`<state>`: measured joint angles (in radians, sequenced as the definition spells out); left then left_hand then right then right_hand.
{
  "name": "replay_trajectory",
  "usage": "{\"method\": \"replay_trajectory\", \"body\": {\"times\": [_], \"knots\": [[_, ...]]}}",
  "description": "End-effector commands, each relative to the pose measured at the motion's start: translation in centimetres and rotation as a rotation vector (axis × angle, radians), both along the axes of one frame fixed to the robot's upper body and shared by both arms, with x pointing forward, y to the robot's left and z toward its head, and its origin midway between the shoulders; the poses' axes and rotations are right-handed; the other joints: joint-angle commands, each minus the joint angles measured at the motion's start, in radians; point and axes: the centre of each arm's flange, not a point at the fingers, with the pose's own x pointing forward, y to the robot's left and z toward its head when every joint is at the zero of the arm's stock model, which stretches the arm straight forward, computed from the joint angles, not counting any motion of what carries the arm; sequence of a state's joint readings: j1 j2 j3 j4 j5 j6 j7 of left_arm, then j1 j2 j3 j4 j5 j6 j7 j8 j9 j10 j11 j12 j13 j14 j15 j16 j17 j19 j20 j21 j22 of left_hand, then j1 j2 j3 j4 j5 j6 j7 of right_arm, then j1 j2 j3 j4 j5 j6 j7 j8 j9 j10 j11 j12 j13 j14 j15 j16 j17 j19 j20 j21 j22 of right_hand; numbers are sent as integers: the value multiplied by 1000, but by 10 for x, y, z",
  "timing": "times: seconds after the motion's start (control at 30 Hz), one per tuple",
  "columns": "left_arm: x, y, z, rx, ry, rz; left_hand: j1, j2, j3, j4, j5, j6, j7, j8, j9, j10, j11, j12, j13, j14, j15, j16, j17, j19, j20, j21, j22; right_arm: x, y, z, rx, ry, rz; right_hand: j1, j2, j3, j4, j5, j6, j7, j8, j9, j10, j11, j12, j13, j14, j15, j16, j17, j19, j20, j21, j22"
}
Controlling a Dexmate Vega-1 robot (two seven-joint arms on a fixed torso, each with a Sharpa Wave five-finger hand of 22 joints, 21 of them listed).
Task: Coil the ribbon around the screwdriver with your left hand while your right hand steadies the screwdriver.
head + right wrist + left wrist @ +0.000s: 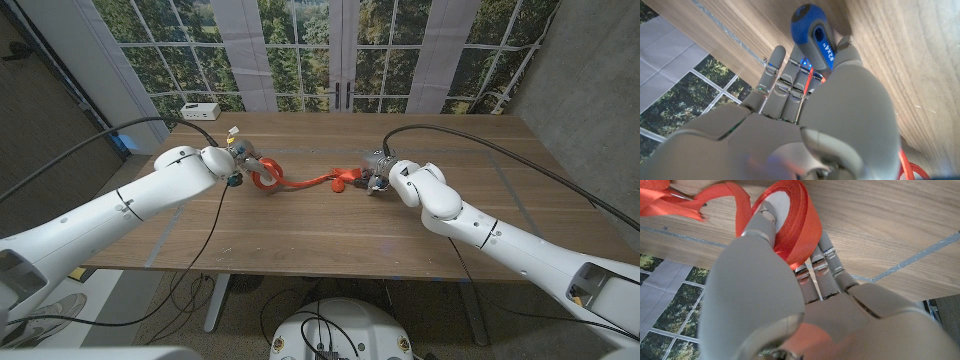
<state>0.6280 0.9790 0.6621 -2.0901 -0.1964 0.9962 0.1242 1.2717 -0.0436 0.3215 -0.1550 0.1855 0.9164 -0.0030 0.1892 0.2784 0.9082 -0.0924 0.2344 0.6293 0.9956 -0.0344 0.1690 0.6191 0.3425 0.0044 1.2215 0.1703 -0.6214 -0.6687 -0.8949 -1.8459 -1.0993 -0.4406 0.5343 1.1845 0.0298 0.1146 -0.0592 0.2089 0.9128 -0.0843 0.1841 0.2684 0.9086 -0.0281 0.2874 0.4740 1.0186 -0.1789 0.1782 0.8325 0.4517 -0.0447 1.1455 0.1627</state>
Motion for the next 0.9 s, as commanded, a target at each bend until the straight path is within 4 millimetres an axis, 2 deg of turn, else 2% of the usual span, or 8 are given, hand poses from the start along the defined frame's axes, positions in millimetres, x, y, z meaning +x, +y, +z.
{"method": "replay_trajectory", "body": {"times": [0.03, 0.13, 0.27, 0.43, 0.63, 0.77, 0.87, 0.9], "knots": [[-13, -3, 4, 49, -40, 23, 38, 113, -15, 30, -5, -87, -15, -7, -14, -72, -3, -45, -30, 8, -196, 4, -64, -42, 12, -44, 1, 1, -7, -1, -7, 4, -60, 79, 100, 4, 12, 4, -82, -15, -10, -16, -81, -11, -45, -23, -78, -27, -7, -71, -8, -48, -35, 3], [-17, -3, 7, 63, -54, 13, -66, 76, -37, 52, -10, -221, -40, -17, -32, -218, 18, -66, -75, -208, -142, -5, -185, -100, 38, -91, 3, 1, -9, 1, -15, 20, -103, 19, 68, -13, 28, 15, -188, -29, -13, -32, -158, -14, -77, -43, -181, -12, -7, -129, -34, -26, -77, 3], [-23, -3, 9, 68, -87, 25, -132, 58, -58, 58, -8, -412, -58, -21, -59, -399, 46, -62, -135, -428, -64, 4, -269, -172, 88, -141, 4, 1, -13, 4, -12, 46, -140, -89, 28, -63, 69, 54, -360, -47, -13, -50, -330, -28, -108, -71, -364, 10, 0, -200, -113, 13, -163, 5], [-31, -3, 13, 49, -99, 22, -205, 51, -105, 71, -3, -605, -58, -21, -80, -587, 83, -61, -201, -635, 19, 9, -330, -276, 154, -213, 4, -3, -20, 9, 23, 41, -137, -170, -17, -124, 99, 82, -559, -47, -13, -60, -505, -37, -114, -94, -520, 28, 7, -240, -193, 38, -244, 7], [-40, 0, 15, 12, -141, -28, -280, 48, -149, 91, 3, -744, -55, -16, -89, -705, 99, -56, -253, -755, 60, 12, -378, -334, 161, -272, 4, -11, -29, 20, 95, 3, -97, -247, -48, -189, 135, 106, -717, -36, -7, -65, -660, -26, -112, -116, -680, 57, 9, -274, -249, 57, -317, 8], [-49, 4, 15, -23, -230, -53, -338, 61, -170, 117, 4, -788, -50, -14, -91, -761, 114, -56, -279, -802, 67, 14, -397, -355, 153, -300, 4, -20, -40, 30, 242, -45, 30, -315, -19, -208, 176, 115, -720, -4, 6, -65, -661, 5, -97, -125, -694, 91, 22, -282, -231, 101, -333, 7], [-53, 7, 11, -11, -363, -87, -385, 67, -186, 139, 1, -796, -62, -9, -92, -763, 109, -47, -294, -812, 60, 20, -405, -362, 143, -315, 4, -25, -48, 38, 360, -31, 109, -365, 20, -213, 204, 122, -671, 4, 25, -66, -644, 24, -84, -134, -692, 98, 30, -291, -226, 106, -350, 7], [-54, 5, 10, 31, -412, -77, -402, 57, -196, 142, -2, -797, -76, -7, -93, -762, 105, -44, -302, -809, 51, 23, -412, -372, 151, -325, 4, -21, -51, 43, 411, 82, 107, -376, 26, -215, 209, 123, -666, 1, 26, -66, -645, 28, -84, -135, -697, 104, 29, -293, -230, 108, -355, 7]]}}
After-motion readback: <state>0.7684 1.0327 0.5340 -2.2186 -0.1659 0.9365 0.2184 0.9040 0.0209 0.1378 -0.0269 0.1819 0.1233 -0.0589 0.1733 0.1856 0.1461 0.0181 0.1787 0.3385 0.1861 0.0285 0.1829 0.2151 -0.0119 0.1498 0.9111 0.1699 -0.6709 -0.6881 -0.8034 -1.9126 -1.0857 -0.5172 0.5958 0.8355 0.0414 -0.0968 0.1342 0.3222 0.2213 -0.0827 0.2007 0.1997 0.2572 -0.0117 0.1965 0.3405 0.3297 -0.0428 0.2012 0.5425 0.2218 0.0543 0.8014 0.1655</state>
